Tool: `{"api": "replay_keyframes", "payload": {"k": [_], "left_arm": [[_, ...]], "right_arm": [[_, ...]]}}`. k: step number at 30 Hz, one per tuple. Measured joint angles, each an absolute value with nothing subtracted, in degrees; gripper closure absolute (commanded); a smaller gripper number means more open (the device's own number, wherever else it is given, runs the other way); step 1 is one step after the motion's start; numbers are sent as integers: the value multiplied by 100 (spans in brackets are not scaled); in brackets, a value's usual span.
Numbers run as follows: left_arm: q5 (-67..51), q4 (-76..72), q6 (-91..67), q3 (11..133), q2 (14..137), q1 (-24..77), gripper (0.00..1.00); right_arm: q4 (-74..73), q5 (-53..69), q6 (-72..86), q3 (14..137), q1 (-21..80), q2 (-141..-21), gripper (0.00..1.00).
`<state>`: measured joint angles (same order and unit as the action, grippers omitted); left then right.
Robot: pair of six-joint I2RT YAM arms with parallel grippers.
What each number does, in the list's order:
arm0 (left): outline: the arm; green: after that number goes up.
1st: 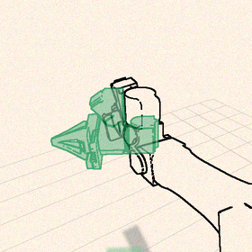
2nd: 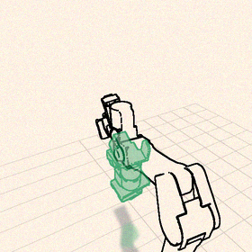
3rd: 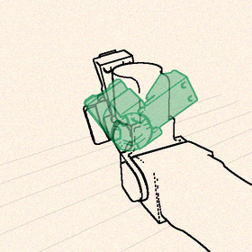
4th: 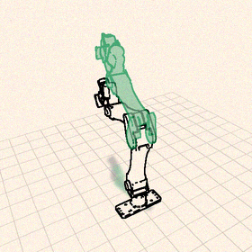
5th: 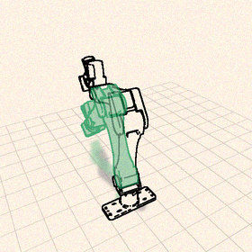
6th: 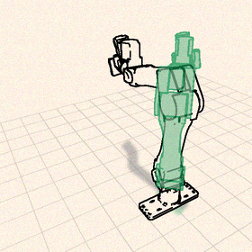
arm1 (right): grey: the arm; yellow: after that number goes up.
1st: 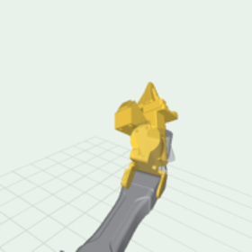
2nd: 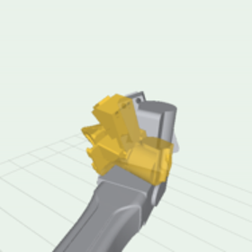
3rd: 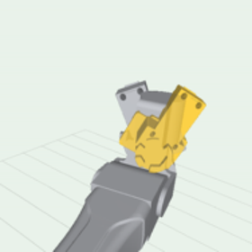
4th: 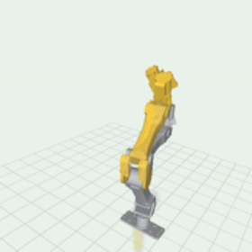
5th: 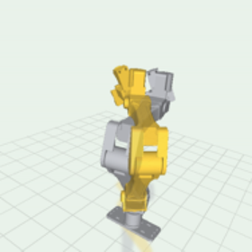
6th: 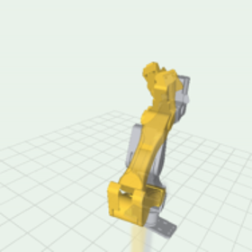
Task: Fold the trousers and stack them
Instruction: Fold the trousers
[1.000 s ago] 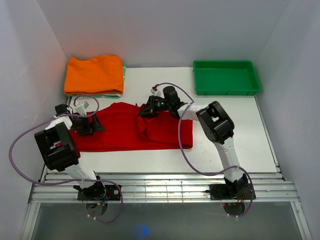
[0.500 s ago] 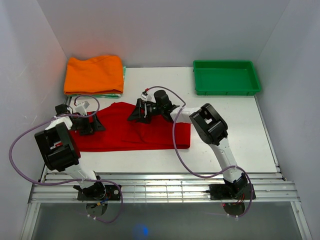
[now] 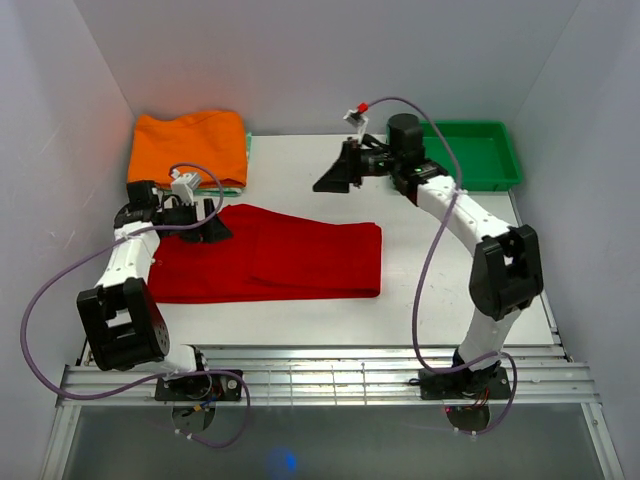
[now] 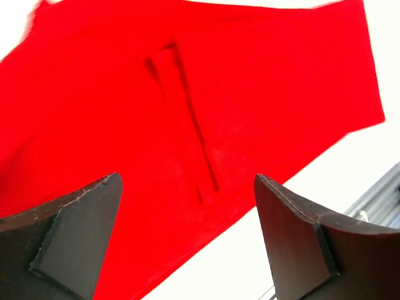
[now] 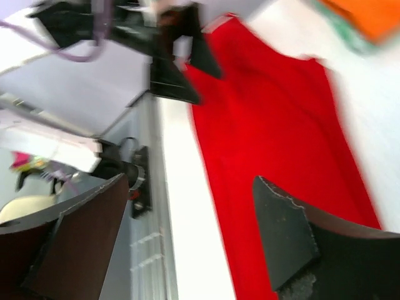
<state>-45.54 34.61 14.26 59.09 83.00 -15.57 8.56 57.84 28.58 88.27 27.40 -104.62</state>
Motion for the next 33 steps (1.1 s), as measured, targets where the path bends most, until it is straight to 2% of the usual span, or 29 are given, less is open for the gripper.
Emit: {"api": "replay_keyframes", "payload": {"k": [4,9,12,17,18,19,25,26,29,30,31,32,33], "left_arm": [[-4434,3341,1238,5955,8287,-775,12],[-4311,3022,838,5951,8661,-21,24],[-4136,2720,526,5817,8989,148,29],[-3811,2519,268,5404,9168,331,37],[-3743,2519,242,5330,9168,362,41],[-3664,2523,215,5275,9172,381,49],[-3232,2550,106,5242,9544,384,63],[-3190,2591,75,5293,9692,379,64],[-3218,2775,16,5533,9926,333,63],[-3232,2825,8,5572,9948,325,59],[-3245,2853,5,5590,9955,316,55],[-3286,2873,3,5603,9953,314,50],[-3334,2897,5,5612,9939,309,41]], "right_arm": [[-119,5380,1918,7891,1632,-10018,21],[-1570,4722,1118,6799,534,-10239,19],[-2217,4541,808,6589,451,-10339,16],[-2364,4613,707,6298,569,-10379,16],[-2362,4646,707,6224,587,-10427,16],[-2346,4672,707,6156,607,-10523,17],[-2215,5341,799,6071,674,-11032,19],[-2209,5439,797,6082,707,-11089,23],[-2185,5533,696,6134,932,-11275,46],[-2154,5542,672,6134,1022,-11347,71],[-2123,5553,626,6134,1076,-11410,87],[-2084,5398,563,6134,1142,-11467,92],[-2088,5349,558,6128,1162,-11515,92]]}}
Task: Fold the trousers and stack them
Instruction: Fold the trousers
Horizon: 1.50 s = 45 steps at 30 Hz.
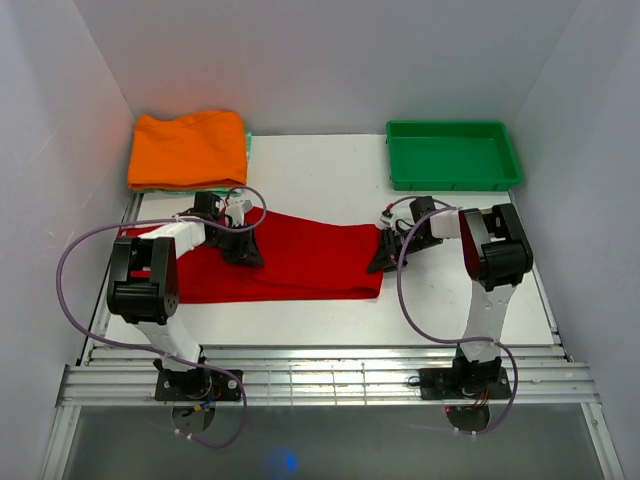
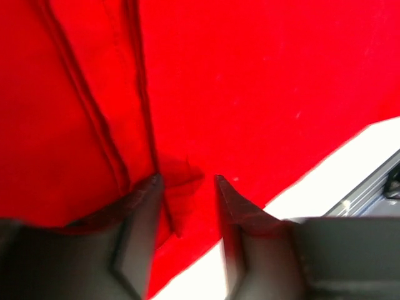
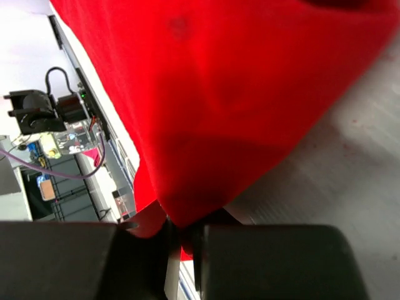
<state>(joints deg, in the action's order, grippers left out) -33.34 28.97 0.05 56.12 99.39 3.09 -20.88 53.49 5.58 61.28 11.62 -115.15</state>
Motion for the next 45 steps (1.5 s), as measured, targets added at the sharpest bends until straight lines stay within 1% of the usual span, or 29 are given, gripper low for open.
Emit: {"api": "replay_keyframes", "payload": {"k": [2,6,10,13,14,15,21,25,32,33,35,37,38,39,41,42,45], "left_arm": [[-3454,3002,10,5636,9865,272,37],[-3607,3476,268,6023,9662,-169,32],[-3760,3824,663,6475,9548,-1037,29],[-3776,4064,980,6499,9465,-1702,23],[-3776,4160,1061,6499,9461,-1870,20],[-3780,4244,1144,6501,9461,-2012,19],[-3992,4707,1542,6552,9461,-2790,15],[-4003,4764,1660,6689,9470,-3026,14],[-4276,4491,1699,6949,9996,-2891,13],[-4296,4410,1680,6956,10092,-2829,14],[-4313,4276,1632,6947,10217,-2676,14],[-4333,4108,1533,6908,10280,-2477,14],[-4348,4027,1494,6862,10276,-2394,14],[-4377,3962,1444,6816,10265,-2311,14],[-4425,3813,1354,6698,10252,-2204,14],[-4436,3750,1308,6624,10241,-2191,14],[-4429,3577,1192,6372,10171,-2206,14]], "right_arm": [[-2095,5347,523,6117,1122,-11555,92],[-2156,5229,274,5922,766,-11310,92],[-2644,5000,-305,5828,60,-10982,92],[-3076,4772,-930,5819,-613,-10794,92],[-3225,4716,-1133,5817,-799,-10744,92],[-3369,4663,-1308,5817,-1002,-10702,92],[-4403,4357,-2405,5953,-1848,-10558,92],[-5002,4073,-2978,6370,-2058,-10558,92],[-5826,3522,-3704,7306,-2211,-10777,92],[-5902,3479,-3756,7417,-2222,-10860,90],[-6018,3450,-3758,7614,-2244,-11072,82],[-6047,3444,-3680,7728,-2244,-11295,65],[-6020,3441,-3588,7749,-2246,-11391,58],[-5986,3444,-3496,7752,-2252,-11478,49],[-5933,3448,-3345,7717,-2287,-11603,35],[-5907,3551,-3221,7675,-2331,-11627,26],[-5885,3942,-2919,7432,-2580,-11520,20]]}}
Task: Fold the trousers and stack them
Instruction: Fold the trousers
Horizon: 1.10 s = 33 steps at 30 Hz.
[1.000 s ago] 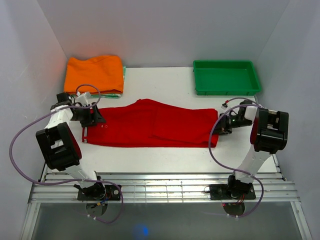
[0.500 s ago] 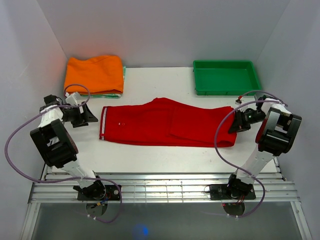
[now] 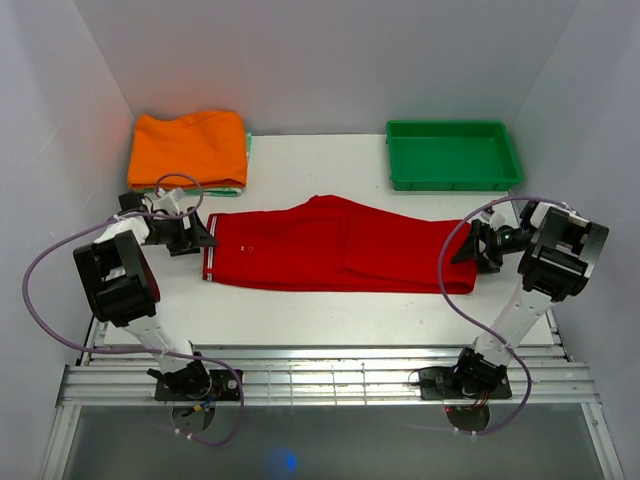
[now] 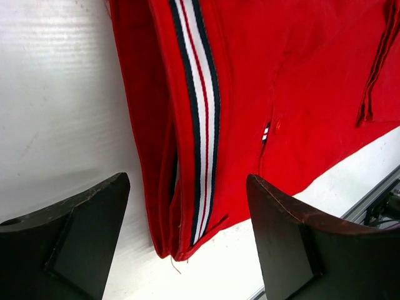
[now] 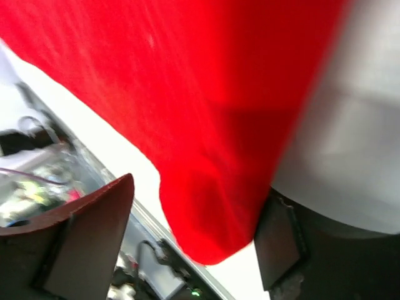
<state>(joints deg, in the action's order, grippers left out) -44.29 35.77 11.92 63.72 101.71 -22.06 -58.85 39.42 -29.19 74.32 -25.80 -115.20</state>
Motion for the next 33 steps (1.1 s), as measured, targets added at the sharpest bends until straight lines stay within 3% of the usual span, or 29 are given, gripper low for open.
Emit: {"api": "replay_keyframes", "payload": {"k": [5,9,11,17,28,31,32,33], "left_arm": [[-4418,3315,956,5942,9876,-2239,14],[-4418,3127,821,5802,9708,-2239,15],[-4414,3037,760,5798,9703,-2237,15],[-4412,2877,611,5782,9706,-2237,15],[-4410,2797,510,5782,9708,-2239,16],[-4403,2781,510,5782,9708,-2237,16],[-4394,2773,510,5782,9708,-2237,16],[-4388,2764,508,5782,9710,-2237,16]], "right_arm": [[-5518,4434,-2425,6307,-3406,-10984,18],[-5454,4550,-2200,5485,-3854,-10683,32],[-5395,4574,-2108,5339,-3846,-10687,33],[-5133,4692,-1466,5275,-3824,-10661,22],[-3822,4451,-220,4807,-4029,-9819,22],[-3430,4333,-60,4731,-4066,-9642,31],[-3288,4303,-51,4716,-4082,-9629,44],[-3157,4305,-73,4713,-4091,-9657,49]]}}
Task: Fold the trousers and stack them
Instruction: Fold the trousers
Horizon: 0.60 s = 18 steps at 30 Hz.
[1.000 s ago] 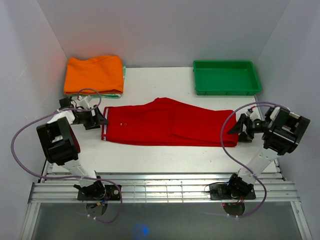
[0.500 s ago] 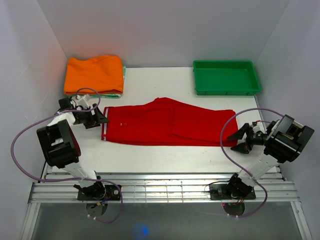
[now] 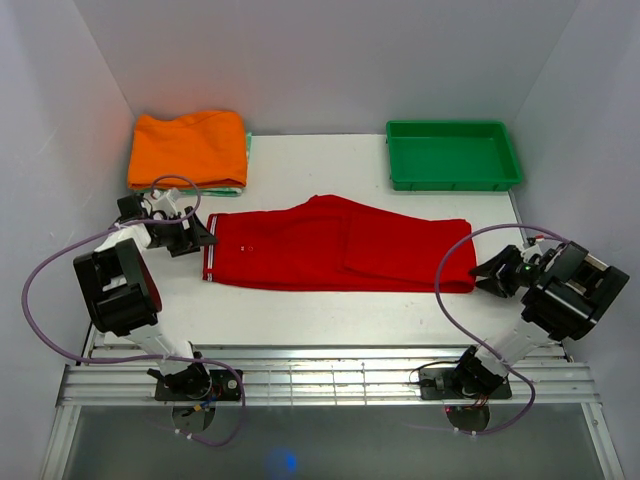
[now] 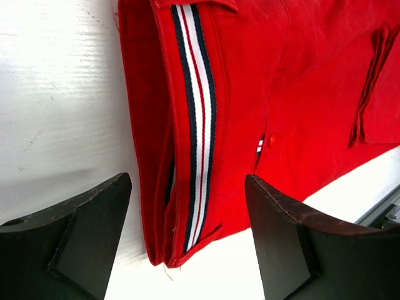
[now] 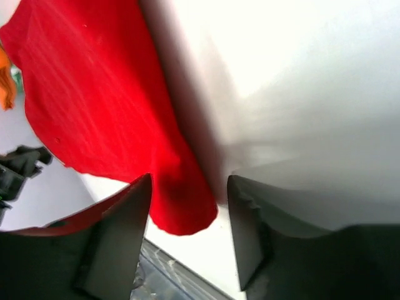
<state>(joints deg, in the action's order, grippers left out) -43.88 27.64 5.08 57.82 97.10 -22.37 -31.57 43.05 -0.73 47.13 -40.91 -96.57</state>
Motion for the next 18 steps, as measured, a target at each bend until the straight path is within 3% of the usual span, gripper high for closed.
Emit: {"api": "replay_keyframes", "payload": {"k": [2,7,16,17,18], "left_arm": [[-4366,2722,486,5782,9736,-2239,16],[-4309,2694,440,5784,9963,-2246,13],[-4344,2827,567,5782,10031,-2462,12],[-4346,2836,582,5782,10031,-2477,12],[-4353,2842,602,5782,10036,-2482,12]], "right_arm": [[-2882,4305,-95,4720,-4091,-9821,66],[-2606,4281,-395,4735,-4060,-9946,92],[-2934,4276,-1149,5653,-4027,-9885,92],[-2967,4268,-1264,5743,-4021,-9870,71],[-3024,4244,-1339,5819,-3992,-9861,57]]}}
